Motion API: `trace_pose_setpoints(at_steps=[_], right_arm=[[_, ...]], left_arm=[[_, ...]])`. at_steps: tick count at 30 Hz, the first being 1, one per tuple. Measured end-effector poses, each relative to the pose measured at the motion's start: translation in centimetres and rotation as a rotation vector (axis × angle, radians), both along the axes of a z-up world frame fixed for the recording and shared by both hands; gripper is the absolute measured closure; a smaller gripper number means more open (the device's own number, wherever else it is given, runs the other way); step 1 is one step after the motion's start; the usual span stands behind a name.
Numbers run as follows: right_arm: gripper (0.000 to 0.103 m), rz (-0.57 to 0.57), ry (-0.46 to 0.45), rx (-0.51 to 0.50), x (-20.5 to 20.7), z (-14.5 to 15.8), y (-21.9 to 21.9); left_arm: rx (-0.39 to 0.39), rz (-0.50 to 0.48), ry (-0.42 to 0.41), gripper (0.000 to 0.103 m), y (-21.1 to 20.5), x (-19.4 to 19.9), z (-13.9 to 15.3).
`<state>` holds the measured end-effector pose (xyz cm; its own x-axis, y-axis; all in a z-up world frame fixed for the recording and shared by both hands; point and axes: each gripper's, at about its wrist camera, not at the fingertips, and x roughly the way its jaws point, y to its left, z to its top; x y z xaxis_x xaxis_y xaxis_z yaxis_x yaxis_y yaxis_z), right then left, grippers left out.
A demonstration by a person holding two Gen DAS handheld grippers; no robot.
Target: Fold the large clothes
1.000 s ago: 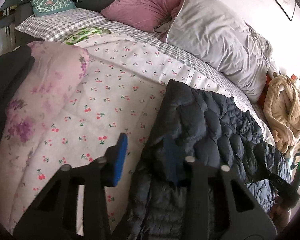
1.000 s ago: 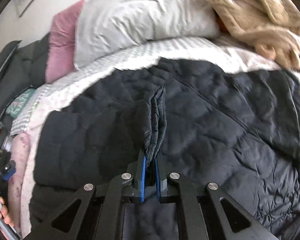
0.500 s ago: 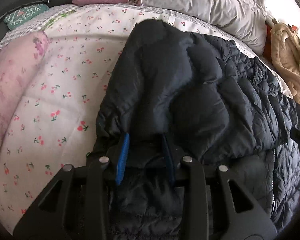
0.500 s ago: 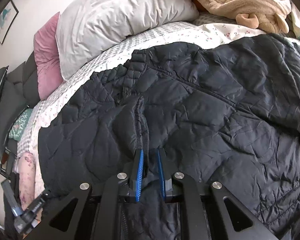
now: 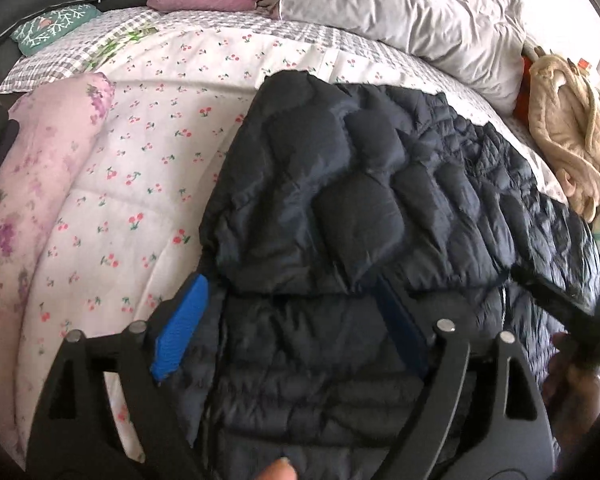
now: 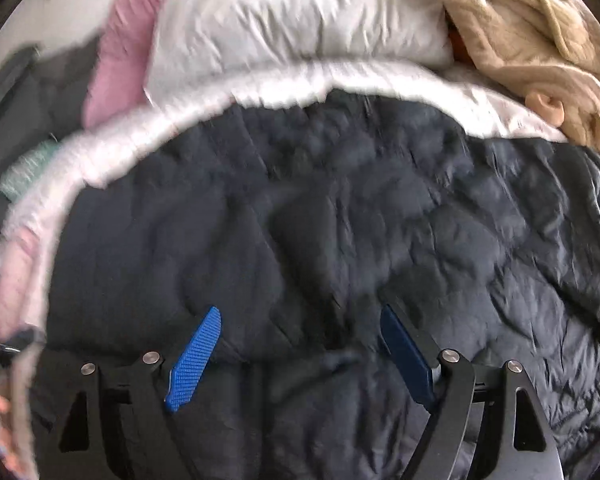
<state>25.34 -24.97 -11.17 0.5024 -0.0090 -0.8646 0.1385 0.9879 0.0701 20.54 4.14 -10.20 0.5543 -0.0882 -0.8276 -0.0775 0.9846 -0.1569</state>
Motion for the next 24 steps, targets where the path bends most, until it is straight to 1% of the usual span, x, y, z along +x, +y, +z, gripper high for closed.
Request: trace_pose_setpoints(at_steps=[1,2,4,5,7,9,10,12,15,17,19,22,24], right_arm=[[0.02,-0.023,0.019,0.014,-0.2,-0.6,-0.6],[0.02,-0.041,0.019,0.05,-0.6,-0.9,-1.5],[0.02,-0.052,0.02,0.07,-1.1,-0.4,-2.3],[0.02,-0.051,0.017,0.072,-1.4,0.3,-2.6],[0.02,-0.034,-0.025,0.082,-2.3,2.1,-3.2],[0.02,-0.023,-0.055,0.072,-3.3,4.0,-4.1],[0.02,-0.025,-0.068,0.065,-3.9,4.9,-4.7],[0.02,-0.047,-0.087,0.066,-5.3,6.5,-6.5],[0.019,-0.119,-0.105,0.093,-7.8,8.2,-10.5],[0.019,-0.185,-0.117,0.099,-9.6,8.8,-13.8],[0.019,-0.239,-0.13,0.082,-11.2,9.1,-16.9],[0.019,-0.326,-0.137,0.048,-13.8,9.2,-21.5],[0.019,-0.397,-0.133,0.06,-15.5,8.9,-24.9]], left_arm=[[0.003,-0.002,0.005,0.008,0.0,-0.2,0.1],[0.007,-0.003,0.009,0.006,0.0,-0.6,0.3],[0.01,-0.009,0.013,0.006,0.2,-1.1,0.8],[0.01,-0.009,0.013,0.006,0.2,-1.3,1.0],[0.008,-0.009,0.004,0.005,0.3,-1.8,1.8],[0.006,-0.011,-0.005,0.003,0.3,-2.5,2.6],[0.006,-0.014,-0.009,0.001,0.3,-2.8,3.0],[0.006,-0.022,-0.012,0.001,0.2,-3.5,3.6],[0.008,-0.049,-0.015,0.001,-0.4,-4.2,4.0],[0.013,-0.084,-0.019,0.001,-1.0,-4.7,4.3],[0.024,-0.109,-0.024,0.001,-1.3,-5.0,4.4],[0.041,-0.113,-0.031,0.001,-1.5,-5.4,4.6],[0.032,-0.112,-0.03,0.001,-1.5,-5.5,4.6]])
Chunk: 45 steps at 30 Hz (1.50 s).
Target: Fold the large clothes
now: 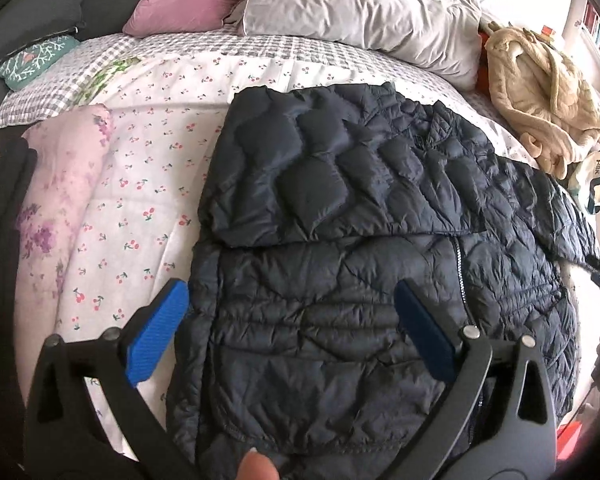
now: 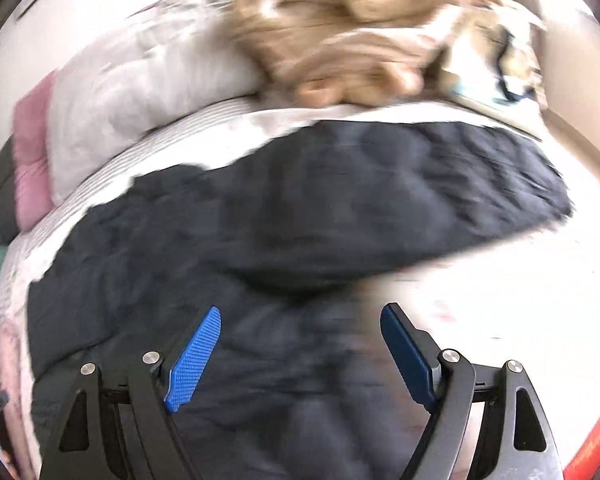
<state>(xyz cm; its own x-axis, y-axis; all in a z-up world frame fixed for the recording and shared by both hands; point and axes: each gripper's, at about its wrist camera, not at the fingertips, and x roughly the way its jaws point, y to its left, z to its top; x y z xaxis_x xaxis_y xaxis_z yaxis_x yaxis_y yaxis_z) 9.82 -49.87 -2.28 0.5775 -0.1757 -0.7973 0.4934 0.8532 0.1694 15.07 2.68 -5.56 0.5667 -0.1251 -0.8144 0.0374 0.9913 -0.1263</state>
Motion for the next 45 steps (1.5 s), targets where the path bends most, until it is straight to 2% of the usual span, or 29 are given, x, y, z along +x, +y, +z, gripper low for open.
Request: trace_pose_setpoints(at_steps=[5,10,12,14,18,21,24,26,28,29,32,35,41,45], right_arm=[[0.019,-0.134,-0.022,0.095,-3.5,-1.2,-6.2],[0.019,-0.186,-0.047,0.156,-5.0,-2.6,-9.8],[0.019,-0.196,-0.076,0.184,-5.2,-3.3,-10.7],[0.018,-0.187,-0.147,0.19,-5.0,-3.6,-11.4],[0.018,-0.181,-0.197,0.249,-3.4,-3.7,-12.5],[0.022,-0.2,-0.226,0.298,-1.9,-3.9,-13.5],[0.042,-0.24,-0.249,0.37,-0.5,-4.2,-14.7],[0.079,-0.249,-0.242,0.37,0.3,-3.9,-14.8],[0.091,-0.238,-0.243,0.33,0.7,-2.9,-14.3],[0.093,-0.224,-0.255,0.308,0.7,-2.1,-13.9],[0.095,-0.153,-0.29,0.242,1.2,0.4,-11.5],[0.095,-0.082,-0.307,0.181,1.9,3.1,-8.6],[0.096,0.046,-0.375,0.145,2.9,8.0,-3.0],[0.096,0.154,-0.372,0.088,4.3,9.9,1.8]], left_arm=[[-0.006,0.003,0.006,0.001,0.0,0.1,-0.1],[0.015,-0.001,0.013,0.001,-0.5,0.4,-0.6],[0.015,-0.002,0.022,0.001,-0.6,0.5,-0.9],[0.0,0.002,0.034,0.001,-0.6,0.6,-1.1],[-0.04,0.016,0.039,0.001,-0.4,0.9,-1.1],[-0.031,0.015,0.032,0.001,-0.4,1.1,-1.1],[-0.05,0.016,0.049,0.001,0.0,1.2,-1.2],[-0.071,0.02,0.053,0.001,0.4,1.3,-1.2],[-0.076,0.028,0.048,0.001,0.8,1.3,-1.0],[-0.074,0.031,0.045,0.001,0.9,1.3,-1.0],[-0.074,0.047,0.042,0.001,1.6,1.2,-0.9],[-0.107,0.061,0.049,0.001,2.3,1.1,-0.8],[-0.145,0.061,0.034,0.001,2.6,0.7,-0.1],[-0.176,0.066,0.034,0.001,2.7,0.7,0.1]])
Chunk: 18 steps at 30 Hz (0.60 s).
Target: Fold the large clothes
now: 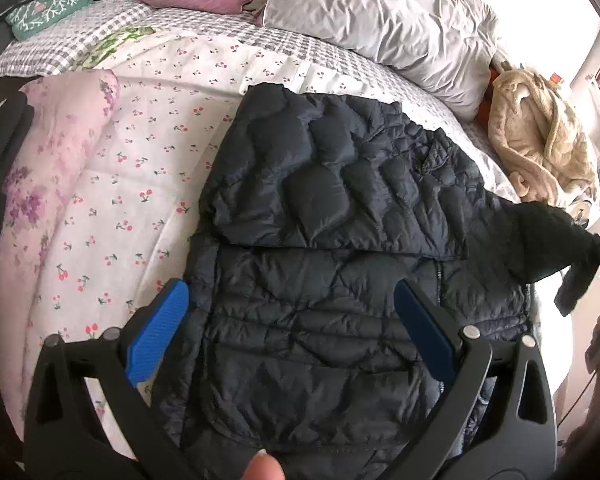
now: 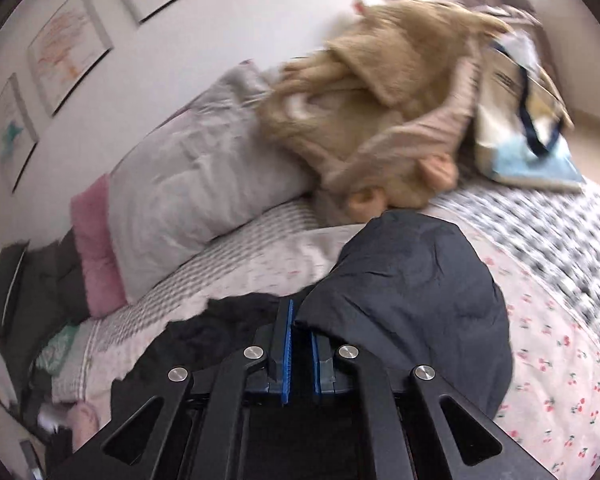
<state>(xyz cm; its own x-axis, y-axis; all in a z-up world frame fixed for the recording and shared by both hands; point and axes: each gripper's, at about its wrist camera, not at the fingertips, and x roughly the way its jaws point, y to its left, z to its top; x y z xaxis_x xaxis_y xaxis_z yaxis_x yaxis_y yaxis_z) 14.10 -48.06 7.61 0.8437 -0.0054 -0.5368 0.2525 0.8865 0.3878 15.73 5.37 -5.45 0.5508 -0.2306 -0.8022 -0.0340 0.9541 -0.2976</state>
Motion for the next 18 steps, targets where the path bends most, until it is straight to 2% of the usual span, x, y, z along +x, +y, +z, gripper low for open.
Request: trace_pose_setpoints(at_steps=[3,6,8,9,11,12,13,14,15,18], right_arm=[[0.096,0.103,0.023,-0.095,1.7,0.7,5.1],[0.094,0.238,0.105,-0.243,4.0,0.0,12.0],[0.091,0.33,0.202,-0.387,5.7,-1.8,17.0],[0.088,0.393,0.28,-0.437,6.7,-3.4,19.3],[0.087,0.484,0.426,-0.468,8.2,-6.8,22.3],[0.085,0.51,0.472,-0.462,8.7,-8.2,23.0],[0.068,0.535,0.51,-0.442,9.1,-9.7,23.6],[0.032,0.555,0.53,-0.402,9.3,-10.9,23.8],[0.022,0.562,0.533,-0.375,9.3,-11.6,23.9],[0.019,0.575,0.535,-0.281,9.3,-13.0,23.3]], left_arm=[[-0.01,-0.002,-0.007,0.001,-0.1,-0.2,0.3],[-0.003,-0.008,-0.014,0.001,-0.4,-0.2,0.4],[0.006,-0.013,-0.014,0.001,-0.6,-0.1,0.4],[0.008,-0.016,-0.013,0.001,-0.7,-0.1,0.4],[0.006,-0.023,-0.009,0.001,-0.8,-0.1,0.3],[0.005,-0.025,-0.008,0.001,-0.8,0.0,0.3],[0.005,-0.028,-0.007,0.001,-0.9,0.0,0.3],[0.004,-0.029,-0.007,0.001,-0.9,0.0,0.3],[0.003,-0.03,-0.007,0.001,-0.9,-0.1,0.4],[0.007,-0.033,-0.009,0.001,-0.8,-0.1,0.4]])
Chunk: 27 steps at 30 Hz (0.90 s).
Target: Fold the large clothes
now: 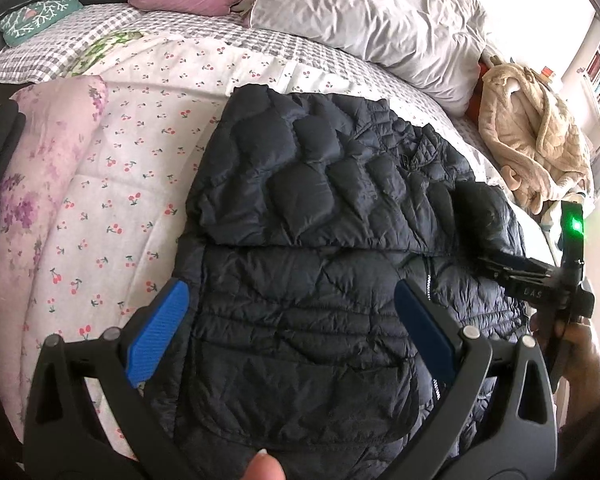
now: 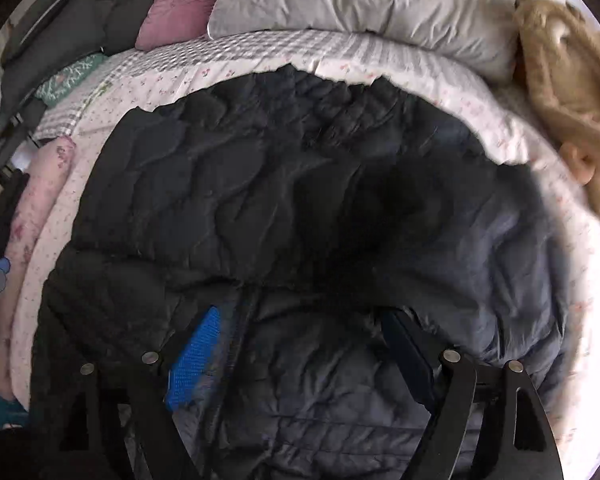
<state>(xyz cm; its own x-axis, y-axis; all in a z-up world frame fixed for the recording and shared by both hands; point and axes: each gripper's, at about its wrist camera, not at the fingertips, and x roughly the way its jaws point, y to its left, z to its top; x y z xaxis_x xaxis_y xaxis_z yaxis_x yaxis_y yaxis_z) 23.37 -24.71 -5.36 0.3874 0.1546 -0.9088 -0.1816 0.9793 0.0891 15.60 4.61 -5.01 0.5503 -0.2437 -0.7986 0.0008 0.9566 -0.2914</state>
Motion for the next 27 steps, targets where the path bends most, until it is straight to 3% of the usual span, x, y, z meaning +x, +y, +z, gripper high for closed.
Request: trace_pose_setpoints(at_steps=[7,12,16,21,25,27], right_arm=[[0.019,0.003,-0.069,0.176,-1.8,3.5,-2.9],[0.019,0.016,-0.039,0.124,-3.4,4.8,-4.3],[0.019,-0.182,-0.11,0.201,-3.9,5.7,-10.2],[0.019,-0.472,-0.094,0.349,-3.5,2.7,-16.9],[0.021,-0.618,-0.086,0.287,-3.1,0.2,-19.2],[0.03,-0.638,-0.077,0.319,-2.9,-0.7,-19.7]], left_arm=[[0.002,0.008,0.016,0.001,0.7,0.1,-0.4],[0.003,0.014,0.016,0.001,1.0,0.2,-0.4],[0.005,0.01,0.019,0.001,0.6,0.1,-0.5],[0.009,-0.012,0.019,0.001,-0.3,0.1,-0.5],[0.019,-0.024,0.022,0.001,-0.8,0.1,-0.5],[0.02,-0.022,0.026,0.001,-1.0,0.2,-0.6]])
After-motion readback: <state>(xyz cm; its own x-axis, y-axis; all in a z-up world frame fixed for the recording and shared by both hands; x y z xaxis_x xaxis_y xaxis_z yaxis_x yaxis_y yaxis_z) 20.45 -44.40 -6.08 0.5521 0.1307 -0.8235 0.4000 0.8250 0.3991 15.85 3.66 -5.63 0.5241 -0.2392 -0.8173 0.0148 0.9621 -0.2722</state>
